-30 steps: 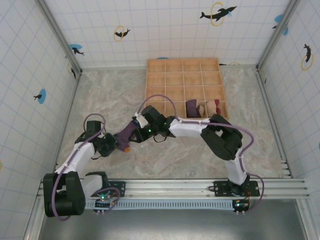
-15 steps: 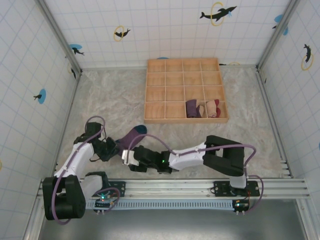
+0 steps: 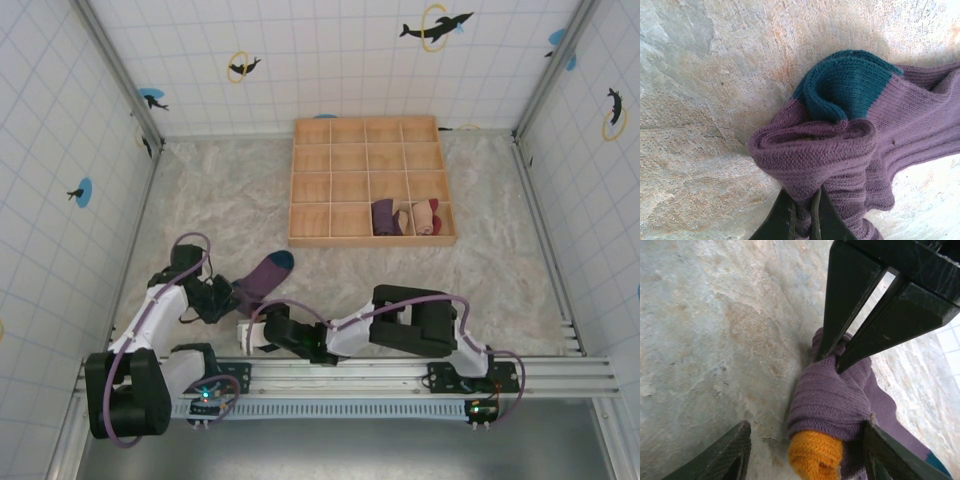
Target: Roll the socks
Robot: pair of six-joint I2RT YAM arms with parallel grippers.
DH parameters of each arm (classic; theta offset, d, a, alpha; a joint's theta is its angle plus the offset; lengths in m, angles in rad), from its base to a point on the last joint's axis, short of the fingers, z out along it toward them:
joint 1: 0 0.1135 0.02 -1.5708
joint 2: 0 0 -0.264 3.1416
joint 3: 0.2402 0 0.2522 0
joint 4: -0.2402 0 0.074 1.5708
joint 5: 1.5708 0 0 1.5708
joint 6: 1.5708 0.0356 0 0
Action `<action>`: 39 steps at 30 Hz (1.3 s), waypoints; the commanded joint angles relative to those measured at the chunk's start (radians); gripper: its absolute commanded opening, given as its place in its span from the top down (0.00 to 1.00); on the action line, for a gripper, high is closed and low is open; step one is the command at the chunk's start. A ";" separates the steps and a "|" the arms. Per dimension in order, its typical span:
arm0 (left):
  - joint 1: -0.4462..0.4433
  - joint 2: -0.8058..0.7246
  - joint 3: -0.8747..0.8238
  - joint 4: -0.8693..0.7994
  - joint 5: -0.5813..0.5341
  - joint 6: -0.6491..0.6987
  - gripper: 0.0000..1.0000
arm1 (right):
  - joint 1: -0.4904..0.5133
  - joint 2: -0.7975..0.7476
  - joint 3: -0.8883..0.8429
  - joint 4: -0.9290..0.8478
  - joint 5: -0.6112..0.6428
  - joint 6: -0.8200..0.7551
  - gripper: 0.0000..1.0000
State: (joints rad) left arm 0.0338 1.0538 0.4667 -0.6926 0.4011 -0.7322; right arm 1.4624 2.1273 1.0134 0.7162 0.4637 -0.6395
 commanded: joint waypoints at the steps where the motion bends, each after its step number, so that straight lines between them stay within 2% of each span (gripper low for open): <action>1: 0.003 0.006 0.004 -0.053 0.018 0.022 1.00 | -0.001 0.059 0.030 0.076 0.055 -0.071 0.41; 12: 0.003 0.008 0.013 -0.061 0.047 0.030 1.00 | -0.034 0.113 0.058 0.069 0.037 -0.072 0.53; 13: 0.003 0.008 0.016 -0.061 0.054 0.031 1.00 | -0.038 0.116 0.066 0.060 0.036 -0.065 0.58; 18: 0.002 0.009 0.022 -0.069 0.069 0.038 1.00 | -0.063 0.120 0.093 -0.028 -0.013 -0.013 0.91; 20: 0.003 0.005 0.024 -0.069 0.070 0.039 1.00 | -0.074 0.113 0.102 -0.090 -0.058 0.026 1.00; 21: 0.003 0.003 0.029 -0.073 0.061 0.040 1.00 | -0.082 0.108 0.109 -0.128 -0.086 0.052 1.00; 24: 0.003 0.001 0.062 -0.098 0.030 0.053 0.84 | -0.112 0.099 0.152 -0.285 -0.186 0.143 1.00; 26: 0.003 0.004 0.091 -0.118 -0.004 0.061 0.65 | -0.133 0.096 0.182 -0.383 -0.240 0.199 1.00; 28: 0.003 0.007 0.110 -0.126 -0.018 0.062 0.56 | -0.147 0.088 0.186 -0.440 -0.277 0.229 1.00; 35: 0.003 -0.004 0.149 -0.125 -0.098 0.035 0.41 | -0.198 0.074 0.234 -0.598 -0.374 0.350 1.00; 39: 0.004 -0.014 0.176 -0.144 -0.175 0.032 0.40 | -0.241 0.115 0.339 -0.766 -0.494 0.442 1.00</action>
State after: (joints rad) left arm 0.0448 1.0561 0.6178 -0.7368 0.2638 -0.7078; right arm 1.2690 2.1746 1.3159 0.2558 0.0799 -0.3237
